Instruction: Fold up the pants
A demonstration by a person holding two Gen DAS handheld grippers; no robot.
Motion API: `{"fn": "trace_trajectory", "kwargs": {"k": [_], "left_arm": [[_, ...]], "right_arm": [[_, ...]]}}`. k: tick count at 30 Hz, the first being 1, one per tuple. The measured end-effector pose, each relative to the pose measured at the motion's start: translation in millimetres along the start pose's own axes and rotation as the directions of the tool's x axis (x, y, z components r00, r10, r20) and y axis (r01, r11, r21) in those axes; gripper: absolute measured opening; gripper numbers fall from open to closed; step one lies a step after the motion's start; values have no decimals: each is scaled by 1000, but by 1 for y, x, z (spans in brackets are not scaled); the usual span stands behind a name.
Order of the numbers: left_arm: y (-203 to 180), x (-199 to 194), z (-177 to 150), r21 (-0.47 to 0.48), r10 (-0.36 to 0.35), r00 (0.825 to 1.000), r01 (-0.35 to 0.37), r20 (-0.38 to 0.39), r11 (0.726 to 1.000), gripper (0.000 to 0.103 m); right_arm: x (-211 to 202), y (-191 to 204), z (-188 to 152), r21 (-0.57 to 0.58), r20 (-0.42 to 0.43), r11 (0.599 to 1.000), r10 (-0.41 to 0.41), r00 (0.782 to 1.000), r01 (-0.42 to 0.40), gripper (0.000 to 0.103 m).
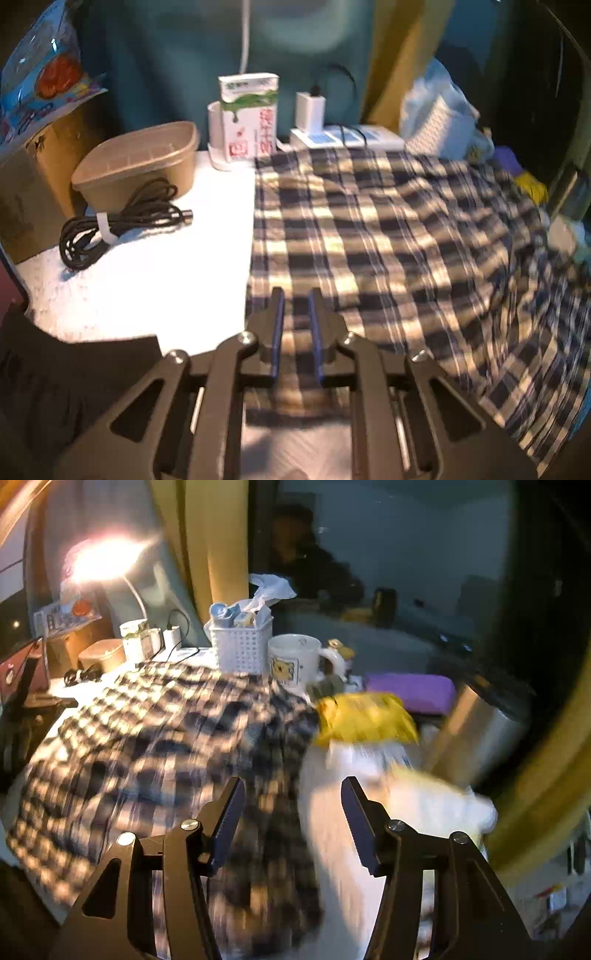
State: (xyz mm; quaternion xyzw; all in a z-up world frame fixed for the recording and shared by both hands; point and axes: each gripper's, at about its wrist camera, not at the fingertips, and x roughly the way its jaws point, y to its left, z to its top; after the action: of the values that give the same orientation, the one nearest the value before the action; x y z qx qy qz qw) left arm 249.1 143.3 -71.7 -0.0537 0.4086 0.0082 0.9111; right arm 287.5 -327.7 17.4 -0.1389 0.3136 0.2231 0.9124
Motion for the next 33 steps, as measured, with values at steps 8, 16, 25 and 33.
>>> {"fn": "trace_trajectory", "kwargs": {"k": [8, 16, 25, 33], "left_arm": [[5, 33, 12, -15, -39, 997, 38, -72, 999, 62], [4, 42, 2, 40, 30, 994, -26, -109, 999, 63], [2, -20, -26, 33, -30, 997, 33, -77, 999, 63], [-37, -49, -89, 50, -138, 977, 148, -164, 988, 63]], "right_arm": [[141, 4, 50, -4, -229, 999, 41, 973, -43, 26], [179, 9, 52, -161, -257, 981, -147, 955, 108, 7], [111, 12, 31, -128, -177, 988, -107, 978, 85, 48], [38, 99, -10, -160, -137, 977, 119, 983, -140, 48]]}}
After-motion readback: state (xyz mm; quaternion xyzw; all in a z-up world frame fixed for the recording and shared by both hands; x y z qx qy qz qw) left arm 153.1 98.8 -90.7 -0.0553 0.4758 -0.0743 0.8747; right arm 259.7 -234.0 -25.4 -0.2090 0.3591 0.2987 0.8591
